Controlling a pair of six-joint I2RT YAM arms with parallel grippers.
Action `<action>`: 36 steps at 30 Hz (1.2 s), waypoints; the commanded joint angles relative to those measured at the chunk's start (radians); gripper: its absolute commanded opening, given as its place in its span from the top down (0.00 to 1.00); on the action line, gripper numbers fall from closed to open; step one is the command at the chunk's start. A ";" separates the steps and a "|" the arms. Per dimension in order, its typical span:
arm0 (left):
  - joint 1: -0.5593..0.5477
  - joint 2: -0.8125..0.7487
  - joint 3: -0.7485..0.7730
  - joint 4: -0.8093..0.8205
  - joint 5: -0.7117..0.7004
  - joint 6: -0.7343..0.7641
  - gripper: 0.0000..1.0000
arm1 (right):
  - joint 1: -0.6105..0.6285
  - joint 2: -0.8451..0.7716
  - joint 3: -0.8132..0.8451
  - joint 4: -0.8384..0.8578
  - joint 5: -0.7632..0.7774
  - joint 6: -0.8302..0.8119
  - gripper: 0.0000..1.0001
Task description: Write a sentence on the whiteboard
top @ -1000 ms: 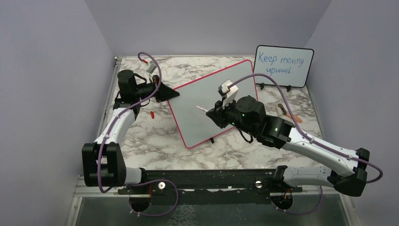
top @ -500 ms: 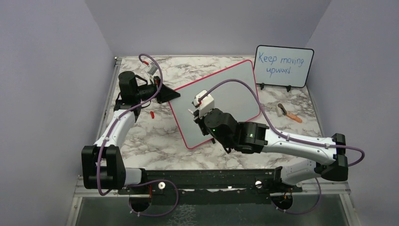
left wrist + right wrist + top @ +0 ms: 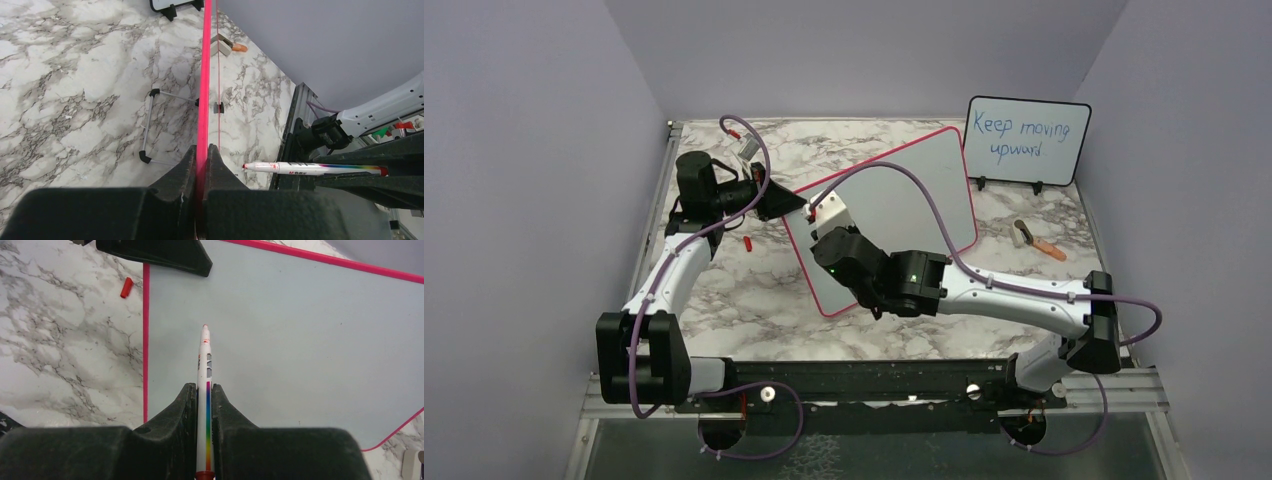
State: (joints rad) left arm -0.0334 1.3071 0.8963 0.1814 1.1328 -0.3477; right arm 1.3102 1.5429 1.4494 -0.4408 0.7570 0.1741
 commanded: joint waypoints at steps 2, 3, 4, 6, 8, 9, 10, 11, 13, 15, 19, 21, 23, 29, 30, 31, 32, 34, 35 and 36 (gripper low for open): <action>-0.020 -0.002 0.004 -0.060 -0.033 0.064 1.00 | 0.008 0.054 0.085 -0.064 0.077 0.028 1.00; -0.020 0.001 0.004 -0.060 -0.033 0.064 1.00 | 0.008 0.059 0.089 -0.065 0.080 0.027 1.00; -0.020 0.001 0.004 -0.060 -0.034 0.064 1.00 | 0.008 0.064 0.094 -0.064 0.081 0.025 0.99; -0.020 0.001 0.005 -0.060 -0.033 0.064 1.00 | 0.008 0.075 0.105 -0.065 0.082 0.024 1.00; -0.020 0.001 0.004 -0.060 -0.034 0.064 1.00 | 0.008 0.082 0.112 -0.064 0.085 0.024 0.99; -0.021 0.001 0.005 -0.060 -0.032 0.064 1.00 | 0.008 0.086 0.115 -0.064 0.087 0.022 1.00; -0.020 0.001 0.004 -0.060 -0.032 0.064 1.00 | 0.008 0.089 0.118 -0.064 0.092 0.022 0.99; -0.021 0.000 0.004 -0.060 -0.030 0.065 1.00 | 0.008 0.094 0.122 -0.065 0.095 0.021 1.00; -0.020 0.002 0.005 -0.060 -0.031 0.065 1.00 | 0.008 0.098 0.124 -0.063 0.097 0.018 0.99; -0.021 0.004 0.006 -0.060 -0.029 0.065 1.00 | 0.008 0.102 0.126 -0.059 0.101 0.016 1.00; -0.020 0.001 0.006 -0.061 -0.027 0.065 1.00 | 0.008 0.106 0.125 -0.049 0.108 0.013 1.00; -0.021 0.003 0.006 -0.060 -0.027 0.065 1.00 | 0.008 0.110 0.127 -0.041 0.109 0.008 0.99; -0.020 0.004 0.006 -0.061 -0.027 0.065 1.00 | 0.008 0.114 0.131 -0.036 0.108 0.003 0.99; -0.020 0.006 0.007 -0.060 -0.024 0.067 1.00 | 0.008 0.123 0.134 -0.019 0.118 -0.010 0.99; -0.022 0.007 0.008 -0.061 -0.023 0.067 1.00 | 0.008 0.125 0.134 -0.015 0.118 -0.012 0.99; -0.022 0.007 0.007 -0.061 -0.022 0.067 1.00 | 0.008 0.126 0.134 -0.012 0.119 -0.014 0.99; -0.022 0.008 0.008 -0.060 -0.022 0.067 1.00 | 0.008 0.128 0.136 -0.011 0.119 -0.016 0.99; -0.022 0.010 0.008 -0.061 -0.020 0.067 1.00 | 0.008 0.133 0.137 -0.005 0.121 -0.020 1.00; -0.022 0.009 0.009 -0.061 -0.017 0.067 1.00 | 0.008 0.136 0.139 -0.003 0.122 -0.022 1.00; -0.022 0.008 0.009 -0.060 -0.018 0.067 1.00 | 0.008 0.139 0.140 -0.003 0.123 -0.022 0.99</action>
State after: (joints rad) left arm -0.0349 1.3071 0.9012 0.1692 1.1324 -0.3393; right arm 1.3102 1.6562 1.5532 -0.4721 0.8383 0.1631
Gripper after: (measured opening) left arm 0.036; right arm 0.159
